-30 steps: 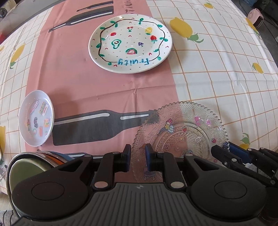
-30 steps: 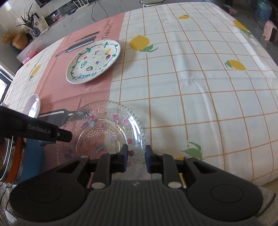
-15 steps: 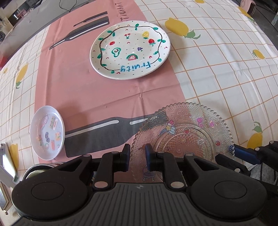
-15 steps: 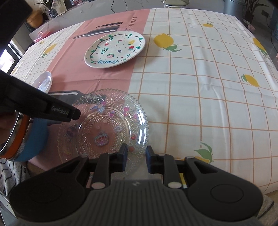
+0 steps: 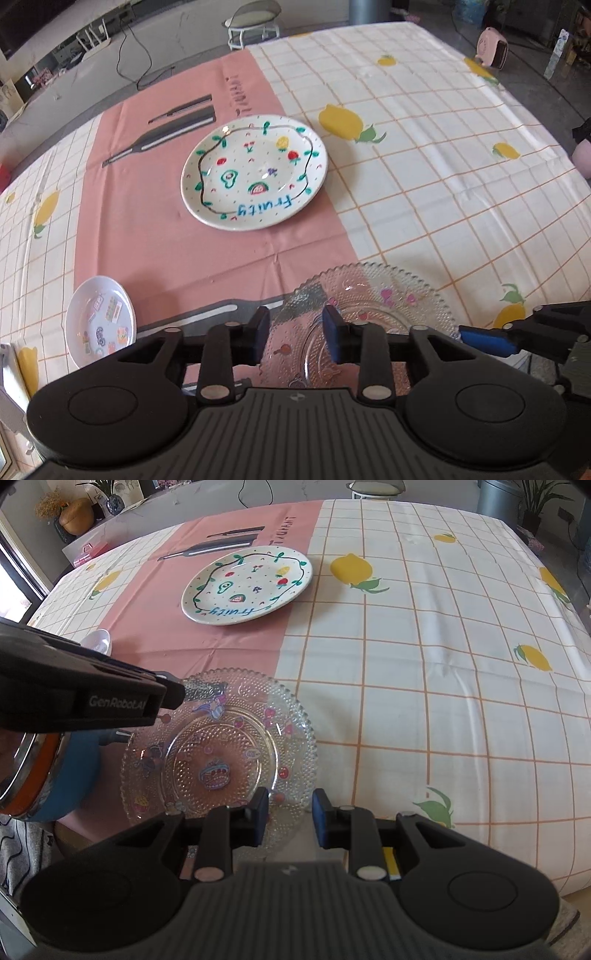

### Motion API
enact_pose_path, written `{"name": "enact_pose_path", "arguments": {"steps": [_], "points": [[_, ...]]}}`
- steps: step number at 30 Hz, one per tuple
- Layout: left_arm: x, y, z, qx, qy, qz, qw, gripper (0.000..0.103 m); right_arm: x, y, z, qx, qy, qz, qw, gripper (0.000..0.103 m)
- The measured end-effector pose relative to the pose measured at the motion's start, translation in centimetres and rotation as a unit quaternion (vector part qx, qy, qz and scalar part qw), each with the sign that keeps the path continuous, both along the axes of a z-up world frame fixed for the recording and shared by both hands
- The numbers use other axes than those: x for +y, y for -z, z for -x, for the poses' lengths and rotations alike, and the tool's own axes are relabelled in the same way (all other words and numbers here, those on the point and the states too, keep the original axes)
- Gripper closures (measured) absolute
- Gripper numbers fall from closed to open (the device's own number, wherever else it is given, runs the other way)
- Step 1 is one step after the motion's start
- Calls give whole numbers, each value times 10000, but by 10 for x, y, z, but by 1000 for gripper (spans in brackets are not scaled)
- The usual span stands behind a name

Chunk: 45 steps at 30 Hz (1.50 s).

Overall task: Organize plates and bowls
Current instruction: 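Lower the glass plate and open both grippers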

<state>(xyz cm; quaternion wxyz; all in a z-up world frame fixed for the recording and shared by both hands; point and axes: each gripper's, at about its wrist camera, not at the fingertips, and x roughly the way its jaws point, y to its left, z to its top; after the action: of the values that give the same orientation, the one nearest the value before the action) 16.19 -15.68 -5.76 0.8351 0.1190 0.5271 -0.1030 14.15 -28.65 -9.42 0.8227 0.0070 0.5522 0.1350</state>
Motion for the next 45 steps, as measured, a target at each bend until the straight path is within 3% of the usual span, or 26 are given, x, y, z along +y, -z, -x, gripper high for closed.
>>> {"name": "enact_pose_path", "arguments": {"steps": [1,6,11,15,20,29,34,38,42,45], "points": [[-2,-4,3,-146,59,-4,9999,45,0,-1,0,-16,8,8,10000,78],[-8,-21,13,-824,211,-155,9963,32,-1,-4,1,-97,70,42,9999,75],[1,-39,20,-1123,57,-43,9937,31,-4,-10,-1,-264,157,-32,9995,59],[19,-56,22,-1160,-156,251,9928,31,-6,-15,-3,-405,291,-16,9988,38],[45,-74,29,-1265,-393,446,9902,31,-7,-18,-8,-504,491,-125,9974,28],[104,-100,54,-1886,-780,539,9775,31,-11,-21,-13,-565,890,-529,9930,28],[137,-98,54,-1790,-1058,855,9744,31,-5,-19,-15,-555,955,-553,9923,28],[157,-94,54,-1830,-1005,870,9741,31,-8,-19,-18,-602,1023,-680,9906,28],[170,-86,45,-1858,-1017,869,9734,31,-19,-22,-23,-701,1445,-958,9824,28],[175,-82,28,-1753,-930,974,9753,31,-22,-28,-29,-782,1742,-889,9776,26]]}}
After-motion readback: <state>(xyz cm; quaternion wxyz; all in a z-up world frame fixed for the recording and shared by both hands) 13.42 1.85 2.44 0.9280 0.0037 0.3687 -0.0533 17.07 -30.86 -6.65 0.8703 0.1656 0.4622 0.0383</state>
